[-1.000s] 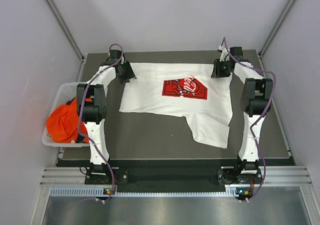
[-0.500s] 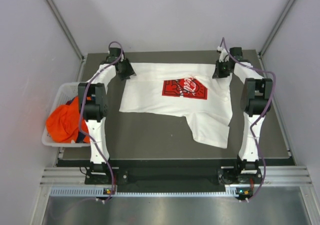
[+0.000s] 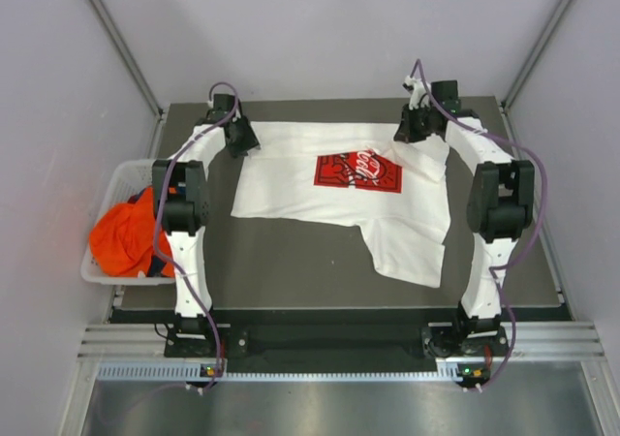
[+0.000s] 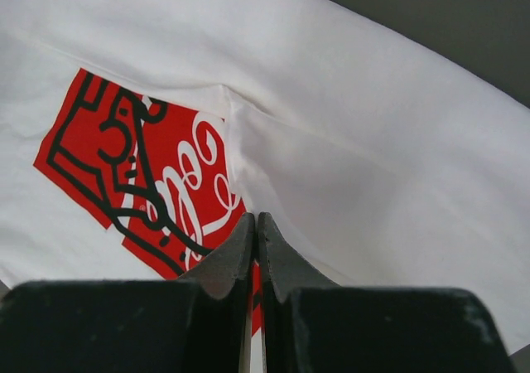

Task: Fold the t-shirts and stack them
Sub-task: Fold the tshirt

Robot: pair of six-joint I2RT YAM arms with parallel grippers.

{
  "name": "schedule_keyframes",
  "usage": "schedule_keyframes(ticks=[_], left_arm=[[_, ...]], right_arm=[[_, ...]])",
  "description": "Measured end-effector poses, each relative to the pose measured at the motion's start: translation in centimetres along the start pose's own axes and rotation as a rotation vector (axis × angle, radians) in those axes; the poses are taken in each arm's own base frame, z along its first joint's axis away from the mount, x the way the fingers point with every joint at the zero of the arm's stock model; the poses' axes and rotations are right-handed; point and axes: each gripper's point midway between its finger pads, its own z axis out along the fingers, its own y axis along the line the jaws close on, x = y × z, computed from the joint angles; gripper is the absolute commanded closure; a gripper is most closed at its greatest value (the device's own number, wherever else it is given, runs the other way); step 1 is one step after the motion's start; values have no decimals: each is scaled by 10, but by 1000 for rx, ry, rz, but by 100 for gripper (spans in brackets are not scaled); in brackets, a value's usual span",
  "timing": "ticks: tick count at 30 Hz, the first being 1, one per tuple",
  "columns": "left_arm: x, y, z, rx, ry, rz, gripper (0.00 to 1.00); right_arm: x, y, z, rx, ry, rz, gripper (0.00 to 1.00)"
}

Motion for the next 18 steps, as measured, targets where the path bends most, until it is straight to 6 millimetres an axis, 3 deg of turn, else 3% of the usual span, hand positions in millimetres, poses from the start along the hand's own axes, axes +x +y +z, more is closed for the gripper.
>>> schedule_keyframes(ticks=[10,18], left_arm=[[1,-2,2,17,4,18,51],[7,-1,16,30,19,14,55]], right_arm=[[3,1,1,4,9,-1,100],[15,-2,-1,27,37,-1,100]])
